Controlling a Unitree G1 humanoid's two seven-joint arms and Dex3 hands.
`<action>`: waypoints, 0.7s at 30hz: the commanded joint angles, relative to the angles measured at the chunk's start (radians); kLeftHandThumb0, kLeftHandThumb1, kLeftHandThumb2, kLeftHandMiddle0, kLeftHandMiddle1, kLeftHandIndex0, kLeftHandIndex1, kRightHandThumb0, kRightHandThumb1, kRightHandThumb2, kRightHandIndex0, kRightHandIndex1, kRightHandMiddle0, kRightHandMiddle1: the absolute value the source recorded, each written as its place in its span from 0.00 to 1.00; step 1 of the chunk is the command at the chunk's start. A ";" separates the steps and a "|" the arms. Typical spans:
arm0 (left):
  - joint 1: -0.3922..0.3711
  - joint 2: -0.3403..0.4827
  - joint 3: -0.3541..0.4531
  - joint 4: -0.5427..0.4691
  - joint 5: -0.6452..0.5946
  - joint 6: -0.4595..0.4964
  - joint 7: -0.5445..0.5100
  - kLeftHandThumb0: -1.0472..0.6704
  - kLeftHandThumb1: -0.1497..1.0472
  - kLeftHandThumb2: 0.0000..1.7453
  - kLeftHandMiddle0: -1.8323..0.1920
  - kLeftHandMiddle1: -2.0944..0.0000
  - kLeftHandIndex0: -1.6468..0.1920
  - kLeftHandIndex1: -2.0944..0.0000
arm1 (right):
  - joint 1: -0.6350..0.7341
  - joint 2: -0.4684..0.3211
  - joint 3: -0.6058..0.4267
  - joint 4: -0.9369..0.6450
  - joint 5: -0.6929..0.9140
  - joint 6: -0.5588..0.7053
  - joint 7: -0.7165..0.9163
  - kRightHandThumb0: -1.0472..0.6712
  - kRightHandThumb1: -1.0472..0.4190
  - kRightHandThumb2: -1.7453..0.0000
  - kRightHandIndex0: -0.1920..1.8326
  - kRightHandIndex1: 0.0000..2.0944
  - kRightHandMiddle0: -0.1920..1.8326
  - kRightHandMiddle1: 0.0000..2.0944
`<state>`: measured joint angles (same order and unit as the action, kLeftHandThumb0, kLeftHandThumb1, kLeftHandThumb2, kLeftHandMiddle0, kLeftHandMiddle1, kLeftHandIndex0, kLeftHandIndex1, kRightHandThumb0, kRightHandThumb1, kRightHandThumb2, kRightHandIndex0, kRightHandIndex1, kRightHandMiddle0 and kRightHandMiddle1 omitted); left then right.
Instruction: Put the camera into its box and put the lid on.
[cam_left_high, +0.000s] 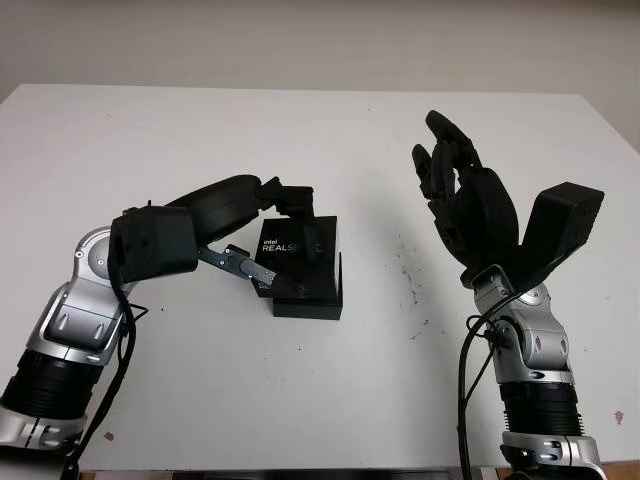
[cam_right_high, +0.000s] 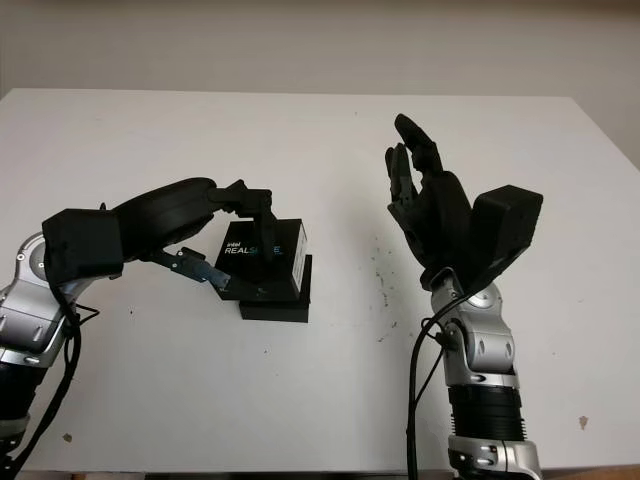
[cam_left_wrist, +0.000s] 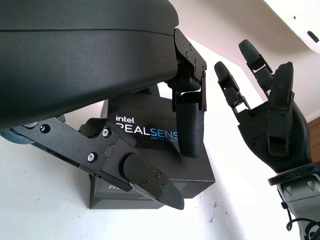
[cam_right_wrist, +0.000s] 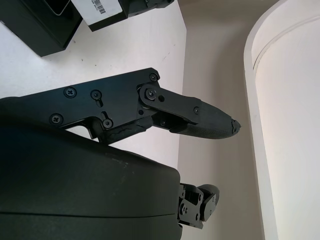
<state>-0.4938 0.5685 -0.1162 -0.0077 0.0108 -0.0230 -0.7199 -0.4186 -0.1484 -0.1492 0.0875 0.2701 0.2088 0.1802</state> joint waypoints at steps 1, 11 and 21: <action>0.007 -0.011 -0.003 0.008 -0.004 -0.015 0.002 0.49 0.87 0.03 0.71 0.19 0.73 0.21 | 0.000 0.000 -0.005 -0.028 0.004 -0.005 0.002 0.26 0.00 0.62 0.10 0.02 0.00 0.23; 0.011 -0.027 -0.015 0.049 0.028 -0.044 0.013 0.49 0.88 0.03 0.70 0.20 0.73 0.21 | 0.003 0.003 -0.006 -0.028 0.001 -0.003 -0.006 0.26 0.00 0.62 0.11 0.03 0.00 0.27; 0.018 -0.043 -0.032 0.068 0.050 -0.053 0.025 0.49 0.88 0.03 0.70 0.22 0.74 0.22 | 0.009 0.002 -0.005 -0.031 0.000 -0.006 -0.006 0.26 0.00 0.62 0.10 0.03 0.00 0.26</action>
<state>-0.4722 0.5320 -0.1448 0.0562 0.0595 -0.0731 -0.7001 -0.4115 -0.1478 -0.1493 0.0803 0.2694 0.2088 0.1762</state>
